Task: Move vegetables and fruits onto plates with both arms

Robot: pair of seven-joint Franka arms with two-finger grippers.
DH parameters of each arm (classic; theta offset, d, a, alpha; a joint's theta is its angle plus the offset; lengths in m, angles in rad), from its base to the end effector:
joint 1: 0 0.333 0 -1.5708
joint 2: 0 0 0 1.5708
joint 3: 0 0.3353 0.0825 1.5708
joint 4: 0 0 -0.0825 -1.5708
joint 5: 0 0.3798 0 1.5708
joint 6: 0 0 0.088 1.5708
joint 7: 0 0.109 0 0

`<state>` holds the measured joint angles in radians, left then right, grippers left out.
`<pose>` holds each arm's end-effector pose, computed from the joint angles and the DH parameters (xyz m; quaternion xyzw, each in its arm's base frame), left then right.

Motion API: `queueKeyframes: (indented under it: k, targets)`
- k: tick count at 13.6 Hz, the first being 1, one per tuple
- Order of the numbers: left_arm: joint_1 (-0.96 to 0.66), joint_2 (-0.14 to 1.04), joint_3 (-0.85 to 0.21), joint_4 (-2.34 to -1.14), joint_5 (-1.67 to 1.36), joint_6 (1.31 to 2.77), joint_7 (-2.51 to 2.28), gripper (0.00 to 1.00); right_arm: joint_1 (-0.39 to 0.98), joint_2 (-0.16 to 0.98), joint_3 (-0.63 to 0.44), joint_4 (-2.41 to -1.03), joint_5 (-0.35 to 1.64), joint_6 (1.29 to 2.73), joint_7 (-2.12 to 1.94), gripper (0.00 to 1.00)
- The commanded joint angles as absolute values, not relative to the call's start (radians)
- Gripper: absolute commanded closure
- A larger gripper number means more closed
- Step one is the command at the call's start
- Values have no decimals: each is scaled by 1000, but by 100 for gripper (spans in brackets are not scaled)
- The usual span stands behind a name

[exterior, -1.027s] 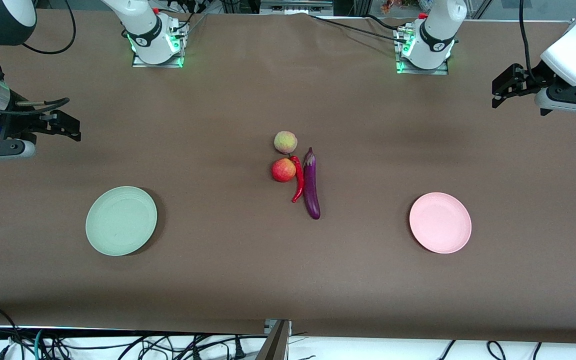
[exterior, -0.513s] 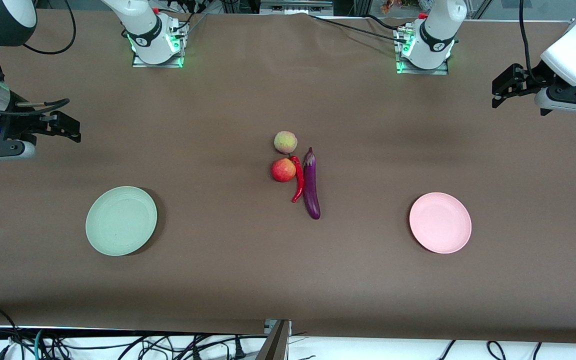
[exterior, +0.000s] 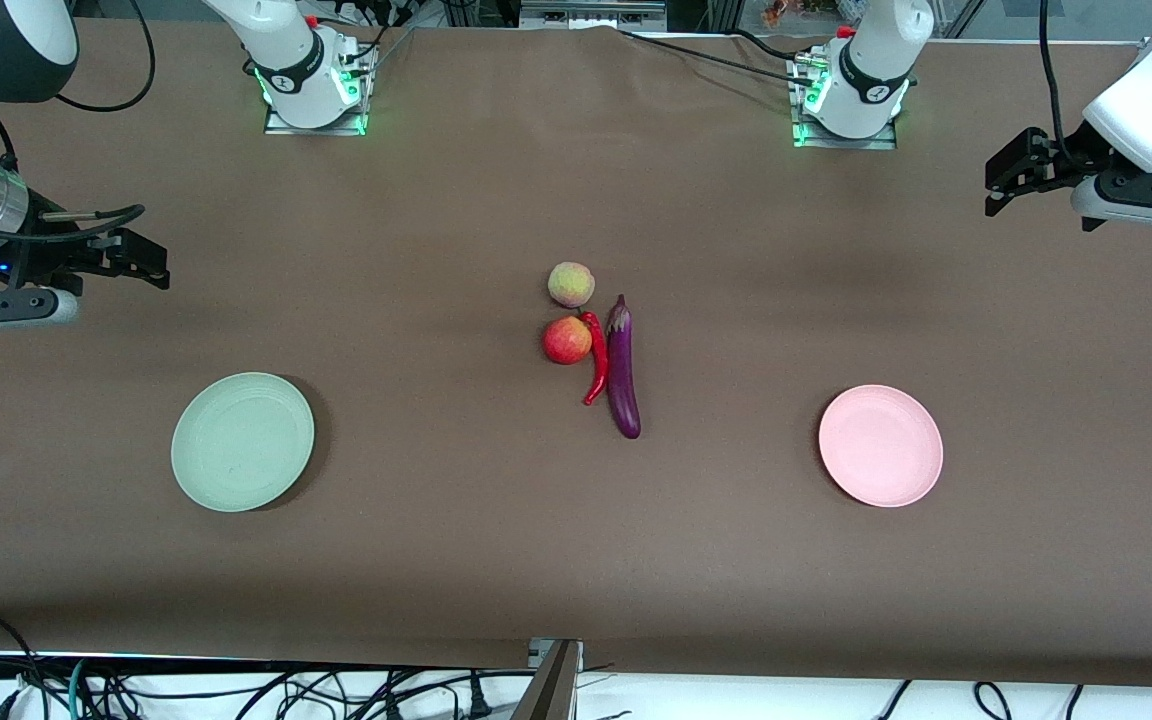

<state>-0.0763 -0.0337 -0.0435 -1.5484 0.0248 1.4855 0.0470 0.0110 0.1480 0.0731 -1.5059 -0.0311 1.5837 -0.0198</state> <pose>0.5270 -0.0610 0.6631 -0.9964 0.0824 0.0141 0.0136 0.5949 0.0435 0.5885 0.9980 0.0524 -0.0345 0.0112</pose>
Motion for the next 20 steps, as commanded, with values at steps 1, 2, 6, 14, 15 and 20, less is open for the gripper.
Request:
queueKeyframes:
  k: [1,2,6,14,15,20]
  targets:
    - [-71,-23,-49,-1517,34,1468,61,0,9,153,71,-1496,-12,1588,-14,0]
    - [-71,-23,-48,-1517,34,1467,61,0,8,155,71,-1496,-12,1588,-14,0]
    - [-75,-25,-49,-1517,35,1466,61,0,6,158,71,-1497,-14,1588,-11,0]
    - [-74,-25,-48,-1517,34,1466,61,0,12,160,71,-1500,-14,1586,-8,0]
    - [-74,-23,-48,-1517,35,1466,61,0,12,160,71,-1500,-14,1586,-8,0]
    - [-69,-25,-48,-1520,34,1463,61,0,15,176,74,-1500,-15,1586,-15,0]
